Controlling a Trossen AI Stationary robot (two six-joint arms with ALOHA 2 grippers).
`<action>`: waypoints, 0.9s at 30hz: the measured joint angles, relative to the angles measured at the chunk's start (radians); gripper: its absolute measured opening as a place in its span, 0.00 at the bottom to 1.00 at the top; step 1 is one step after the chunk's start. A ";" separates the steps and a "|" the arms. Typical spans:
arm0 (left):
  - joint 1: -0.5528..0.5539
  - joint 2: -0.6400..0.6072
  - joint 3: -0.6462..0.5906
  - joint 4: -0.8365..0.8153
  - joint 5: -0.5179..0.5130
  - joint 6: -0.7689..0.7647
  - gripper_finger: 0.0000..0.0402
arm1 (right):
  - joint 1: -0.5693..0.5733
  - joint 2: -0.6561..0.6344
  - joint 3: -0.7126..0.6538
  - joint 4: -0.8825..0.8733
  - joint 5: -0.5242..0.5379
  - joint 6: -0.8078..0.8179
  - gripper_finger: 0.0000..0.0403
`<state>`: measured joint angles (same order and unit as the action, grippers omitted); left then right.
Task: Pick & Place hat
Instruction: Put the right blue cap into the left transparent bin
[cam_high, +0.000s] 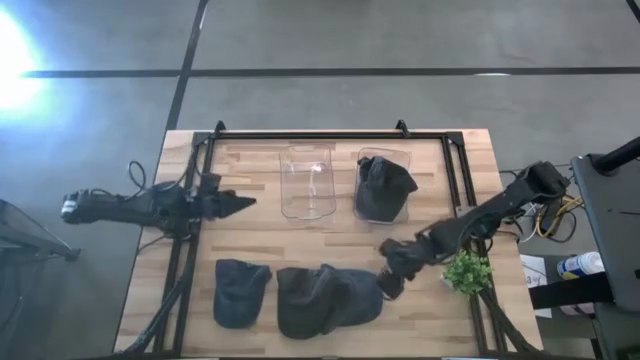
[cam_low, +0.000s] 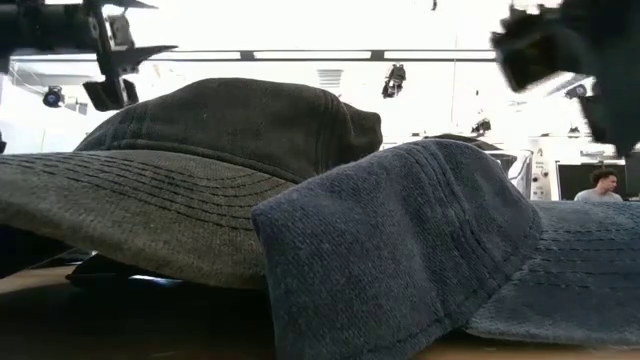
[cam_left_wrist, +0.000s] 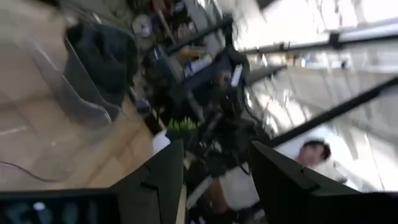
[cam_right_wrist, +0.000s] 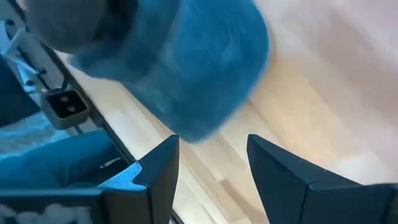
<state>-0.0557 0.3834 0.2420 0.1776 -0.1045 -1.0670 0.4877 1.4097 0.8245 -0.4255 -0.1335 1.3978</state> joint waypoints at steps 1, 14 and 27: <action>-0.011 0.032 0.019 -0.002 0.014 0.010 0.44 | 0.024 -0.001 -0.024 0.031 0.017 0.038 0.46; -0.258 0.475 0.226 -0.124 0.066 0.132 0.44 | 0.105 0.034 -0.262 0.472 0.194 0.252 0.46; -0.420 0.923 0.450 -0.110 0.075 0.227 0.44 | 0.092 0.225 -0.315 0.887 0.188 0.193 0.46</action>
<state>-0.4754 1.3065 0.6917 0.0681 -0.0294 -0.8402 0.5801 1.6350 0.5090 0.4610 0.0541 1.5905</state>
